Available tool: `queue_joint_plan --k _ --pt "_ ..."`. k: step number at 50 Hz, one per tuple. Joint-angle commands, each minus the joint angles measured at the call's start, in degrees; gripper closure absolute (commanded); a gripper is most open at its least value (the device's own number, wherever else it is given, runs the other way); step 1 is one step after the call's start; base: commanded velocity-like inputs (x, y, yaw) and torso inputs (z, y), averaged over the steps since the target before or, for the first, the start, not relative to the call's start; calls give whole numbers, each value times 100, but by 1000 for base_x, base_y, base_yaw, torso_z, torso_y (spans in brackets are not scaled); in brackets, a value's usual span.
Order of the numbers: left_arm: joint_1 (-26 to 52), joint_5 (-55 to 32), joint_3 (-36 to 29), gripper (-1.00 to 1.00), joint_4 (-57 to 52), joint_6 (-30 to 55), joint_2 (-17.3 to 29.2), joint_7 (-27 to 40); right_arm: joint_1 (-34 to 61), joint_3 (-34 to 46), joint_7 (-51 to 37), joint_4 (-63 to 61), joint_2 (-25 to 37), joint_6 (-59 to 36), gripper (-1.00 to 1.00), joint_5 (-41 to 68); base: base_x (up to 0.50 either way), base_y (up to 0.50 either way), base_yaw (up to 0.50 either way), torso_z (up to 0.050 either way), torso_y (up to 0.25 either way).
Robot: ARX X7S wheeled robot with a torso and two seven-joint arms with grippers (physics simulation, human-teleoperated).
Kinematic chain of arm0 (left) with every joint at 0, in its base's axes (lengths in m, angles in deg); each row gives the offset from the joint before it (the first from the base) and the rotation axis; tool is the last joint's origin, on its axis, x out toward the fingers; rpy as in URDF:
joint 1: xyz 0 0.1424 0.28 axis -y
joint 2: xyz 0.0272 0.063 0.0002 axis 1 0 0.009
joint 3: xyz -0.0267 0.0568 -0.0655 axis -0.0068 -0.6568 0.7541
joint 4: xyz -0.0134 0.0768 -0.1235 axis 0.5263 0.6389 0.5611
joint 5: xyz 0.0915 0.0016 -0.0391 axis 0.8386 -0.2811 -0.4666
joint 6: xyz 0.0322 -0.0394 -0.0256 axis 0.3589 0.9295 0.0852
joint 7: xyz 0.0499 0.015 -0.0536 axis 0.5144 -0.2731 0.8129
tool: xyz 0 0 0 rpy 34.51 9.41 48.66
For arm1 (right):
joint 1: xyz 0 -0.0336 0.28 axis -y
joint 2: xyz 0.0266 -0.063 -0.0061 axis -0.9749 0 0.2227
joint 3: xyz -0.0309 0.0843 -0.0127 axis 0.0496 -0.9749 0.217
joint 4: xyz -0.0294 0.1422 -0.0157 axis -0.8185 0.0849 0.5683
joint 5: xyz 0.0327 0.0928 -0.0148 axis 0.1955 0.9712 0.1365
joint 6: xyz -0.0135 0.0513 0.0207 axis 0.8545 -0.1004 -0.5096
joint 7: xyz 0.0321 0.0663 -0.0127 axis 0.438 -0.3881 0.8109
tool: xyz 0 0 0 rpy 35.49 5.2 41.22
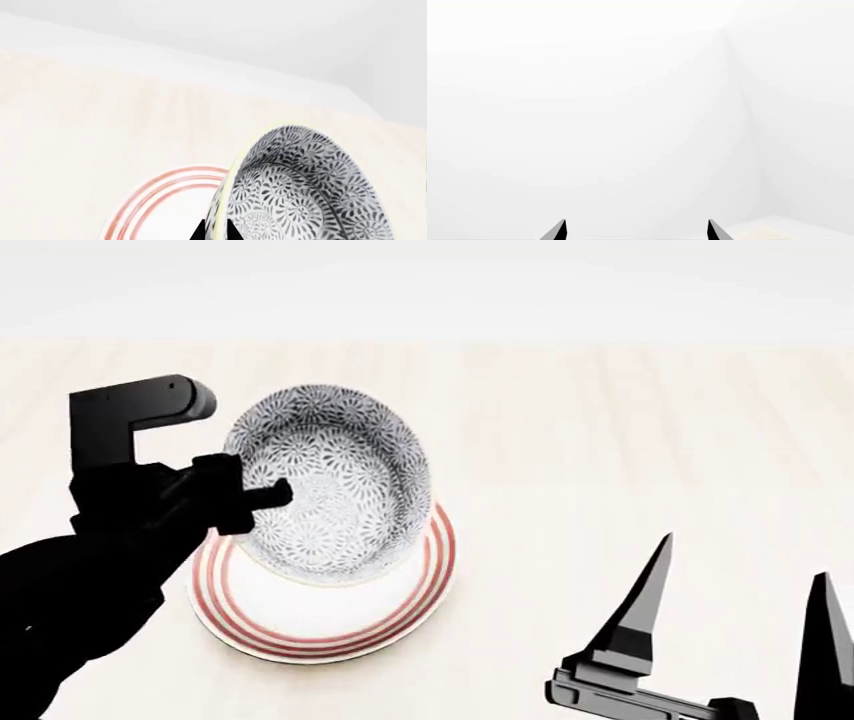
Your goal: Put the bowl on the plate.
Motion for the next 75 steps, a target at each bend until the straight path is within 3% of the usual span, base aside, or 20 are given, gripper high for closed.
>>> queue_joint_plan --k 1,41,66,75 --pt "369 103 -53 100 388 -20 -285 -27 -10 -37 55 37 -26 36 -100 -32 0 0 0 0 0" --pt "1272 539 -369 100 2843 -1124 -701 -660 -41 78 21 117 37 115 -100 -18 0 0 0 0 0" --pt "1694 357 -409 100 4236 -1569 -940 -1029 -51 136 -26 106 86 118 -100 -8 0 0 0 0 0" --pt "1902 -17 -786 100 4857 -1862 -1016 -1156 -50 152 -28 150 97 154 -100 0 0 0 0 0 0"
